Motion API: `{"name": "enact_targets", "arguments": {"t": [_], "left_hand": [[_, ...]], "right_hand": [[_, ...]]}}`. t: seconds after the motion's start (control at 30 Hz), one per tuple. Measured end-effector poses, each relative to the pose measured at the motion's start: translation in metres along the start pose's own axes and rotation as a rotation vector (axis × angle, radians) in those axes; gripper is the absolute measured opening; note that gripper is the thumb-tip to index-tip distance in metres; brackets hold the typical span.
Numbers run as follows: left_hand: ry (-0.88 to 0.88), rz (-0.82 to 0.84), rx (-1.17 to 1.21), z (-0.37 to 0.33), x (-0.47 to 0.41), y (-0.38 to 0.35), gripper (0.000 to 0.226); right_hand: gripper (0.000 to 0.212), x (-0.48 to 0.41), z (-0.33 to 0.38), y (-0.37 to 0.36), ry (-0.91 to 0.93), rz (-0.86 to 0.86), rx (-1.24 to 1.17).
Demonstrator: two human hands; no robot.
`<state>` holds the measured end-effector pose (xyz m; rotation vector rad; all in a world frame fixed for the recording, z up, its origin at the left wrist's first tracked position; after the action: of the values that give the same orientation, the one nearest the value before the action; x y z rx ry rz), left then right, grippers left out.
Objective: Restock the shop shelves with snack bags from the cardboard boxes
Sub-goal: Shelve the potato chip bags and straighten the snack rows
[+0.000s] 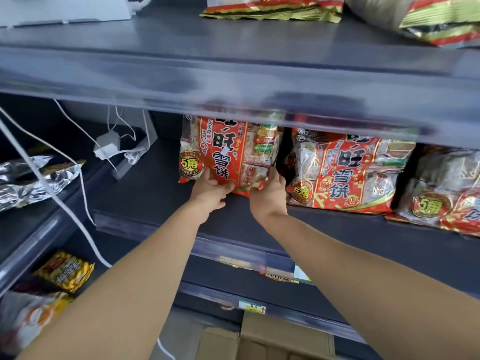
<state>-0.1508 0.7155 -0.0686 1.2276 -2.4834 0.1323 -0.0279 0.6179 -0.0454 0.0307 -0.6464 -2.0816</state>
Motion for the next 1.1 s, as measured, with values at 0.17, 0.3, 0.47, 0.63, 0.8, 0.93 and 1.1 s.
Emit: {"name": "enact_targets", "arguments": {"t": [0.17, 0.3, 0.47, 0.63, 0.8, 0.93, 1.1], "left_hand": [[-0.030, -0.040, 0.029, 0.006, 0.005, -0.003, 0.061], [-0.062, -0.056, -0.014, 0.004, 0.007, -0.010, 0.063], [-0.053, -0.029, -0.088, 0.004, 0.018, -0.021, 0.059], [-0.100, 0.020, -0.242, -0.005, 0.045, -0.043, 0.046], [-0.169, 0.150, -0.446, -0.022, 0.076, -0.099, 0.047], [-0.220, 0.327, -0.532, -0.039, 0.098, -0.181, 0.050], [-0.253, 0.537, -0.563, -0.055, 0.128, -0.306, 0.050]], "right_hand": [[0.039, 0.011, 0.007, 0.002, 0.074, 0.007, 0.145], [0.038, 0.018, 0.007, 0.003, 0.124, 0.038, 0.208], [0.042, 0.029, 0.004, 0.006, 0.157, 0.091, 0.244], [0.041, 0.054, -0.002, 0.027, 0.162, 0.112, 0.278], [0.041, 0.088, -0.024, 0.092, 0.095, 0.039, 0.344], [0.043, 0.120, -0.054, 0.170, 0.004, -0.057, 0.362], [0.043, 0.169, -0.112, 0.290, -0.187, -0.227, 0.304]]}}
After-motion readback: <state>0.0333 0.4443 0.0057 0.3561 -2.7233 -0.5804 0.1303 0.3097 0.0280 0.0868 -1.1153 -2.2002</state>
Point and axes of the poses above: each hand's wrist, its own x-axis away from the middle knuckle, its own y-axis out of the back of the hand, z = x × y, the point moved 10 cm from there along -x, towards the middle knuckle, and after that the axes turned 11 degrees about z, right-handed, at the moved point
